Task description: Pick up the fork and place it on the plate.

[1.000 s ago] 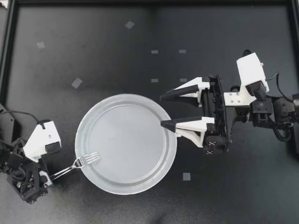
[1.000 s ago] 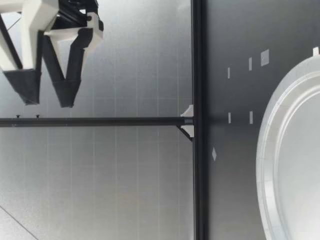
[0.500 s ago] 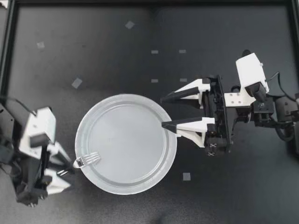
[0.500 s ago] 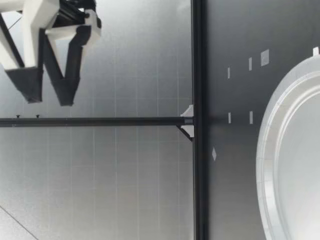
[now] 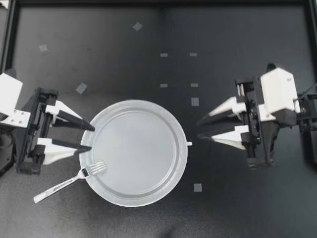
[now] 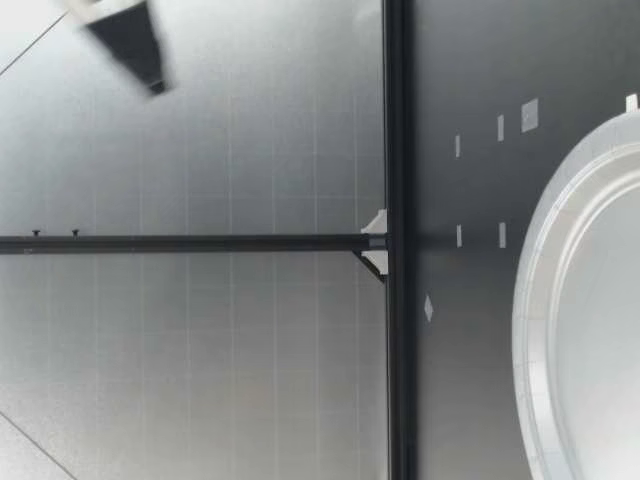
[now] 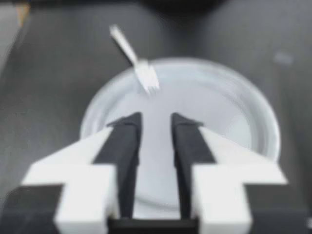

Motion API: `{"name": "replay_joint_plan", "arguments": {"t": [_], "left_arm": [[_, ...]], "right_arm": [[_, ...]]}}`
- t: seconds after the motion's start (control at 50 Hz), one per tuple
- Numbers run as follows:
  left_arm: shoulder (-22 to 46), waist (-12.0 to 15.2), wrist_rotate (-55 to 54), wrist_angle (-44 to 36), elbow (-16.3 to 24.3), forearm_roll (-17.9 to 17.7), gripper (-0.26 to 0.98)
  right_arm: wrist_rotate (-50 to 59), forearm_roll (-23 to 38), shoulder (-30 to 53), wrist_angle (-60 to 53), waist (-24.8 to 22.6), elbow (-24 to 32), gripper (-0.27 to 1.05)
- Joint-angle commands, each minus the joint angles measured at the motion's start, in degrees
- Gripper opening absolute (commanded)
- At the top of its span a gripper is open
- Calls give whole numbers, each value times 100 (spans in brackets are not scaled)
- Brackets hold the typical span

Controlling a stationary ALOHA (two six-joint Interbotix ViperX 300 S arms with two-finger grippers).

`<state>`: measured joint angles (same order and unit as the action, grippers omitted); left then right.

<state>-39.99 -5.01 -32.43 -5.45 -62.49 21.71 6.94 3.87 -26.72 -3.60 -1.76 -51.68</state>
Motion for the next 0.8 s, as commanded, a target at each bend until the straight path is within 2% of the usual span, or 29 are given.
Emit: {"name": "replay_joint_plan", "arguments": {"t": [0.0, 0.14, 0.28, 0.58, 0.78], "left_arm": [[-26, 360, 747, -791, -334, -26, 53], [18, 387, 1011, -1116, -571, -158, 53], [185, 387, 1002, -1204, -747, -308, 53], [483, 387, 1090, -1441, -703, -396, 53], [545, 387, 1072, -1468, -888, -431, 53]], "right_arm": [[-35, 9, -105, -466, -9, -255, 24], [-35, 9, -79, -1266, -9, -677, 17], [-26, 0, -44, -1811, -9, -923, 16], [-18, 9, 97, -1916, -9, -870, 16], [-9, -26, 290, -1916, -9, -932, 16]]}}
